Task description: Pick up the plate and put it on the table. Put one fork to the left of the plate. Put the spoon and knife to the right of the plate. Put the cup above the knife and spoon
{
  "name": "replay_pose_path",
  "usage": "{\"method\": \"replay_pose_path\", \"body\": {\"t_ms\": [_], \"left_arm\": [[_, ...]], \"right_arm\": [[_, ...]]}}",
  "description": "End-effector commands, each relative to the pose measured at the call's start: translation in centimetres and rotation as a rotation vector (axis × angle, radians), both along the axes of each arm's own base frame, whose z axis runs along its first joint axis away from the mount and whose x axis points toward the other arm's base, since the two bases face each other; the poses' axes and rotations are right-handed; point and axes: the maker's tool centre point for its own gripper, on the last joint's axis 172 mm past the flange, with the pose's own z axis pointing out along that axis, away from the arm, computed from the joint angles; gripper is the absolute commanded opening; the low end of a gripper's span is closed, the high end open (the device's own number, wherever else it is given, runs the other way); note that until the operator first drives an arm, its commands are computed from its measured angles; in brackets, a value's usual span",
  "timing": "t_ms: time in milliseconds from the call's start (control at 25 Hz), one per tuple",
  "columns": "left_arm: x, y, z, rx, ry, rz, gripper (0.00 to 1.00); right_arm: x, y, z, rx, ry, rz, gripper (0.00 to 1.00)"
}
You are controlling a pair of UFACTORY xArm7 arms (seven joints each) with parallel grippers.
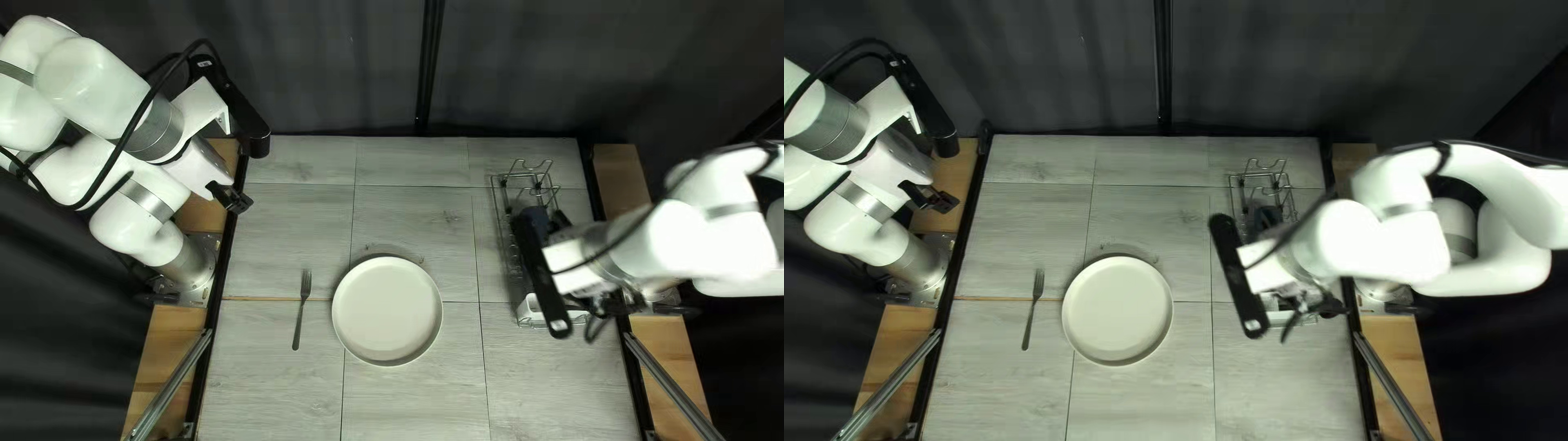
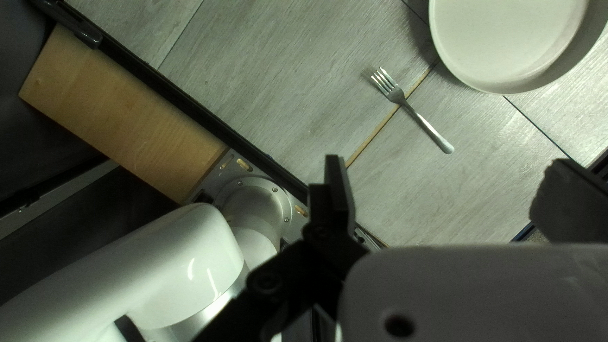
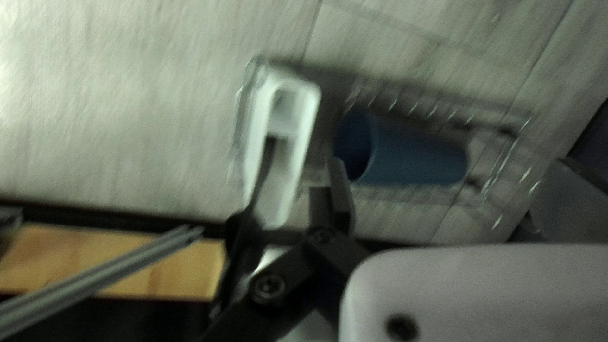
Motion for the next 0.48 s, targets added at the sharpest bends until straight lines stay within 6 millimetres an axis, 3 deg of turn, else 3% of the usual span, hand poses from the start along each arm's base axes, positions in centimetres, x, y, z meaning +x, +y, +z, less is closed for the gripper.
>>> {"method": "replay_pose_path", "body": {"t_ms": [40,280,480], "left_arm": [[0.0,0.0,0.0,0.000,0.000,0.000,1.00],[0.0,0.0,0.0,0.000,0.000,0.000,1.00],[0.0,0.0,0.0,0.000,0.000,0.000,1.00]], "right_arm": [[-3.3,1.2,-1.3,-0.005,0.034,-0.022,1.00],[-5.6,3.4,-2.0,-0.030,0.049,-0.012,1.00],[-6.9,3.6,-3.1,-0.041,0.043,0.004,1.00]]}}
